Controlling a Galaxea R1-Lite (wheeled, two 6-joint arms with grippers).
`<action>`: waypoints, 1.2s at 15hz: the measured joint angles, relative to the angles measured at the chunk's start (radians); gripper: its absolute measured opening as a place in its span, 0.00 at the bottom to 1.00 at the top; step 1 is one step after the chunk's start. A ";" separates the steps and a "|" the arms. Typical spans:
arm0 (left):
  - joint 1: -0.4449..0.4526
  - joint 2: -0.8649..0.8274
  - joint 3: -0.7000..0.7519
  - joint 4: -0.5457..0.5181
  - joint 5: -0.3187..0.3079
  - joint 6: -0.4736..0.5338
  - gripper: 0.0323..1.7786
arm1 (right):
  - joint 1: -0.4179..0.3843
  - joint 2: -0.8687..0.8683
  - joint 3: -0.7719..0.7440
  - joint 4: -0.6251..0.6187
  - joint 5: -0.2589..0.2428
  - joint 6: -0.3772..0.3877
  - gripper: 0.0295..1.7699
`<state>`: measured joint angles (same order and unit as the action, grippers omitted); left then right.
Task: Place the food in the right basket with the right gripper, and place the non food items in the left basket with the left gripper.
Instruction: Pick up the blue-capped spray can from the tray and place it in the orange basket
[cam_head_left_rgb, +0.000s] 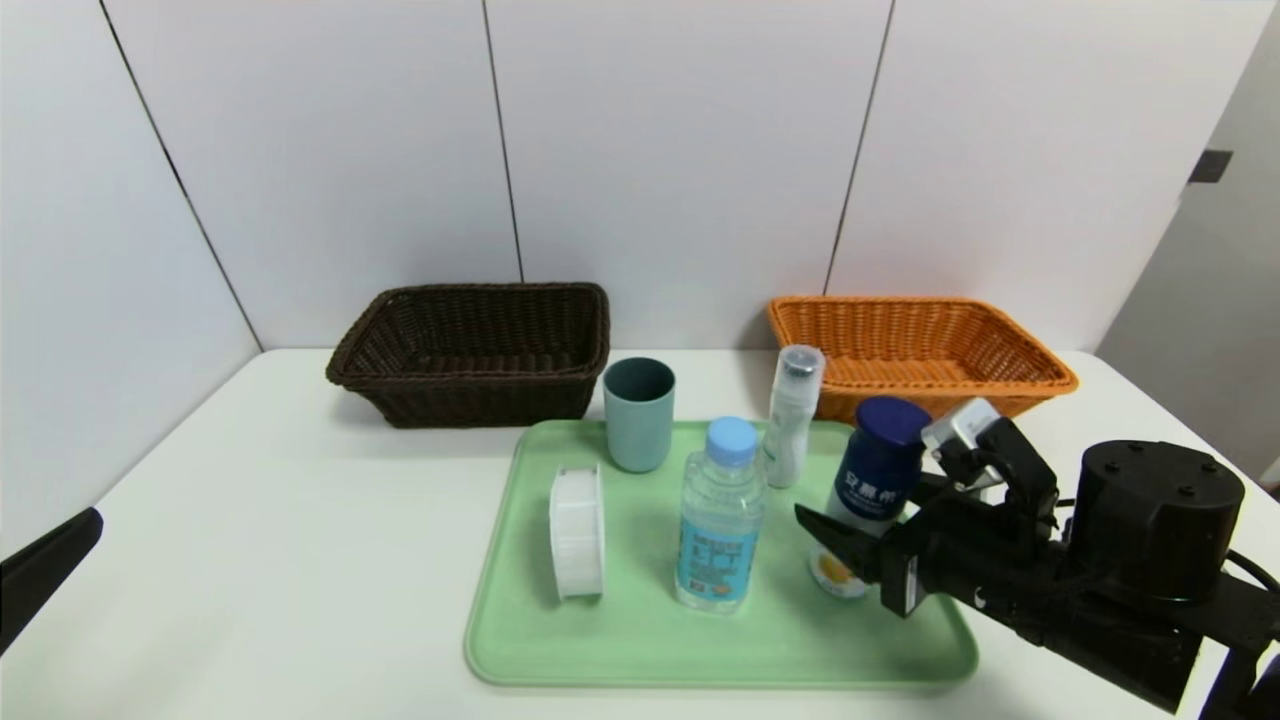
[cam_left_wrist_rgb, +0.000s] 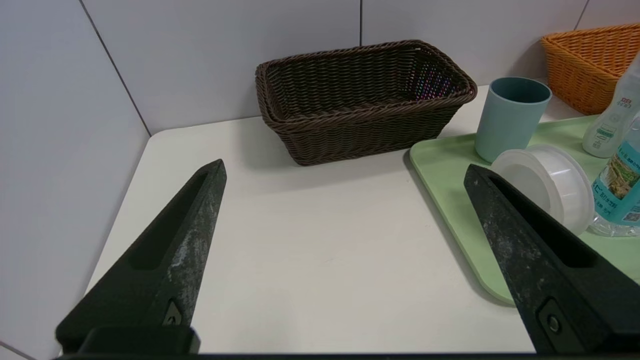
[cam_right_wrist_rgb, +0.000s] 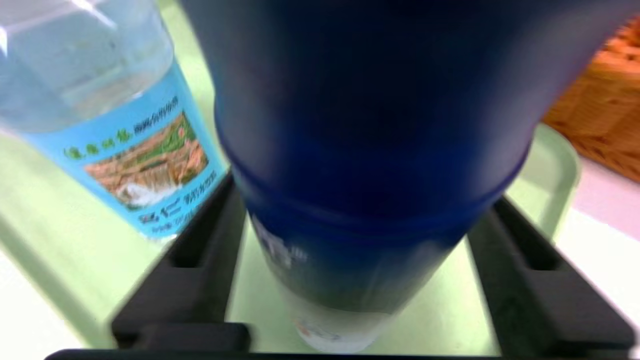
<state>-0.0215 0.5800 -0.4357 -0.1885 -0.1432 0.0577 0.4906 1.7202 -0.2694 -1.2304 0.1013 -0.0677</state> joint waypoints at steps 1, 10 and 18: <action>0.000 0.000 0.002 0.000 0.000 0.000 0.95 | 0.000 0.003 0.000 -0.017 -0.002 0.000 0.60; 0.000 -0.006 0.019 -0.001 0.001 0.000 0.95 | 0.000 0.002 0.013 -0.024 -0.004 0.002 0.45; -0.001 -0.008 0.042 -0.003 0.003 0.000 0.95 | -0.006 -0.138 -0.129 0.160 -0.015 0.000 0.45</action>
<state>-0.0226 0.5723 -0.3940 -0.1919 -0.1404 0.0577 0.4845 1.5823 -0.3987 -1.0702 0.0866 -0.0677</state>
